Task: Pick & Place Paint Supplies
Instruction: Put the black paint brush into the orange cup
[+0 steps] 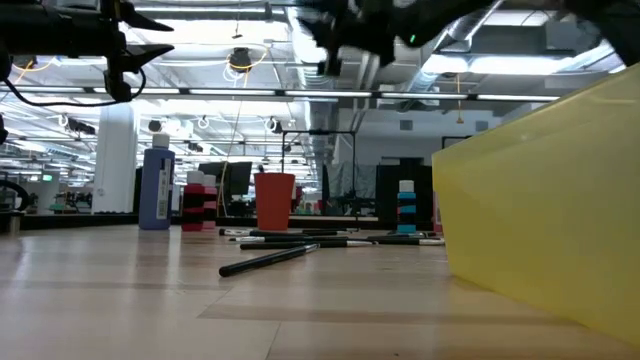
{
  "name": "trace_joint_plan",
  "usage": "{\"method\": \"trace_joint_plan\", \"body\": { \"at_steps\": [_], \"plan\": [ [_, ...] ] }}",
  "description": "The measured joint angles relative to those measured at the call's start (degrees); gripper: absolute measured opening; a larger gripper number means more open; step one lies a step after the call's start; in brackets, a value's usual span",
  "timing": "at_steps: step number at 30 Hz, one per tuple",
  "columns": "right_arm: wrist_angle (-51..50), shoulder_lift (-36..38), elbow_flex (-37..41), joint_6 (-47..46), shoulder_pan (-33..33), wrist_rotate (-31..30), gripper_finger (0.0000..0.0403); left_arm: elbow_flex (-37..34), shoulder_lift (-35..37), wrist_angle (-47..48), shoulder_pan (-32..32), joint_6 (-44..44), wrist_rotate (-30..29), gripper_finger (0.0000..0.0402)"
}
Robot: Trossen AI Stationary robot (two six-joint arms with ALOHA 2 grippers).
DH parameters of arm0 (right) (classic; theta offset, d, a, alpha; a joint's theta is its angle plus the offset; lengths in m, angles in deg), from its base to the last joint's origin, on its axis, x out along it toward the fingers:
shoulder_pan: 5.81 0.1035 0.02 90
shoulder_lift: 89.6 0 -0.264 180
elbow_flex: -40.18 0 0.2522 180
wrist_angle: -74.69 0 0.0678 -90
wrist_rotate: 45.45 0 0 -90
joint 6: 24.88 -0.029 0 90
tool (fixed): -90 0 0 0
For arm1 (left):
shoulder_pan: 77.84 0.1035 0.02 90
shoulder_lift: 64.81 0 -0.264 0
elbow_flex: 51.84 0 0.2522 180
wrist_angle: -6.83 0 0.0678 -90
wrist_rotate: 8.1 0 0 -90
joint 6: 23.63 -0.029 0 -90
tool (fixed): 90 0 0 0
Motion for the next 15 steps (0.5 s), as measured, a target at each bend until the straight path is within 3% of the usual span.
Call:
{"method": "trace_joint_plan", "body": {
  "at_steps": [5,8,10,12,15],
  "plan": [
    [-13.9,8.7,-0.1,16.2,-0.2,-4.6,0.0079,0.0,0.0,0.0,0.0,-0.7,0.0,0.0114],
    [-28.8,13.7,-0.1,30.8,-0.7,-12.4,0.0070,0.0,0.0,0.0,0.0,-2.4,-0.1,0.0114],
    [-41.3,16.8,-0.1,40.1,-0.9,-23.6,0.0066,0.0,0.0,0.0,0.0,-2.6,-0.6,0.0114],
    [-53.3,19.4,-0.1,47.9,-0.7,-39.4,0.0064,0.0,0.0,0.0,0.0,-2.6,-0.9,0.0114],
    [-67.0,21.2,-0.1,50.3,0.5,-61.9,0.0064,0.0,0.0,0.0,0.0,-2.6,-1.3,0.0114]
  ]
}}
